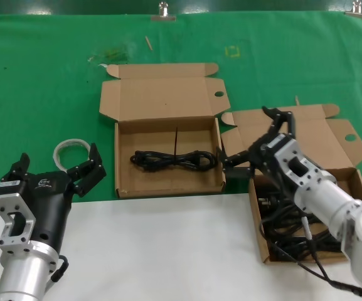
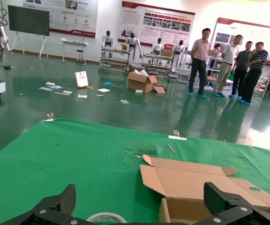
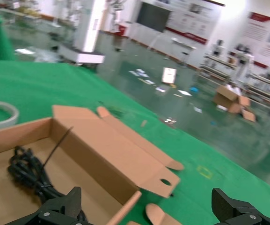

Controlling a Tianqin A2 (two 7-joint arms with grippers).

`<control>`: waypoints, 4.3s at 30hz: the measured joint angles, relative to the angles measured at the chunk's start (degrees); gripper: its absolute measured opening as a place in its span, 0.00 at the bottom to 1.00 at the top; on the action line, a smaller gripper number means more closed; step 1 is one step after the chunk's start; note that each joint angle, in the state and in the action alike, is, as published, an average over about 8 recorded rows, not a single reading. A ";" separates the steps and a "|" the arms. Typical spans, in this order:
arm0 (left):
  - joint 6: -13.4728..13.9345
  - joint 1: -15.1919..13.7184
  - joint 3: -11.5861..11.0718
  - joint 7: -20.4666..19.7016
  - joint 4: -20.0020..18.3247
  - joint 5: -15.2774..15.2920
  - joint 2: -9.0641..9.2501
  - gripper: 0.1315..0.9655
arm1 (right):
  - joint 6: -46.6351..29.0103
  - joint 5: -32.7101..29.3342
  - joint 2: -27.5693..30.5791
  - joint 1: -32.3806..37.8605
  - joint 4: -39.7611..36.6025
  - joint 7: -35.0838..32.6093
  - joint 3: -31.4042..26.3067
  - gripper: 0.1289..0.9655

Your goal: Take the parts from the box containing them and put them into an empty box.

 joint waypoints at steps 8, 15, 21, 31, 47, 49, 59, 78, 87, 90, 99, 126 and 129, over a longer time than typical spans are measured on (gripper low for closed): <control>0.00 0.00 0.00 0.00 0.00 0.00 0.00 1.00 | 5.26 2.10 0.78 -6.48 7.37 4.94 2.71 1.00; 0.00 0.00 0.00 0.00 0.00 0.00 0.00 1.00 | 9.88 3.94 1.46 -12.18 13.84 9.29 5.08 1.00; 0.00 0.00 0.00 0.00 0.00 0.00 0.00 1.00 | 13.88 5.53 2.04 -17.11 19.45 13.05 7.14 1.00; 0.00 0.00 0.00 0.00 0.00 0.00 0.00 1.00 | 18.40 7.33 2.71 -22.67 25.78 17.32 9.46 1.00; 0.00 0.00 0.00 0.02 0.00 -0.01 0.00 1.00 | 18.54 7.39 2.73 -22.84 25.97 17.44 9.53 1.00; 0.00 0.00 0.00 0.02 0.00 -0.01 0.00 1.00 | 18.54 7.39 2.73 -22.84 25.97 17.44 9.53 1.00; 0.00 0.00 0.00 0.02 0.00 -0.01 0.00 1.00 | 18.54 7.39 2.73 -22.84 25.97 17.44 9.53 1.00; 0.00 0.00 0.00 0.00 0.00 -0.01 0.00 1.00 | 18.54 7.39 2.73 -22.84 25.97 17.44 9.53 1.00; 0.00 0.00 0.00 0.00 0.00 -0.01 0.00 1.00 | 18.54 7.39 2.73 -22.84 25.97 17.44 9.53 1.00; 0.00 0.00 0.00 0.00 0.00 -0.01 0.00 1.00 | 18.54 7.39 2.73 -22.84 25.97 17.44 9.53 1.00; 0.00 0.00 0.00 0.01 0.00 -0.01 0.00 1.00 | 18.54 7.39 2.73 -22.84 25.97 17.44 9.53 1.00; 0.00 0.00 0.00 0.01 0.00 -0.01 0.00 1.00 | 18.54 7.39 2.73 -22.84 25.97 17.44 9.53 1.00; 0.00 0.00 0.00 0.01 0.00 -0.01 0.00 1.00 | 18.54 7.39 2.73 -22.84 25.97 17.44 9.53 1.00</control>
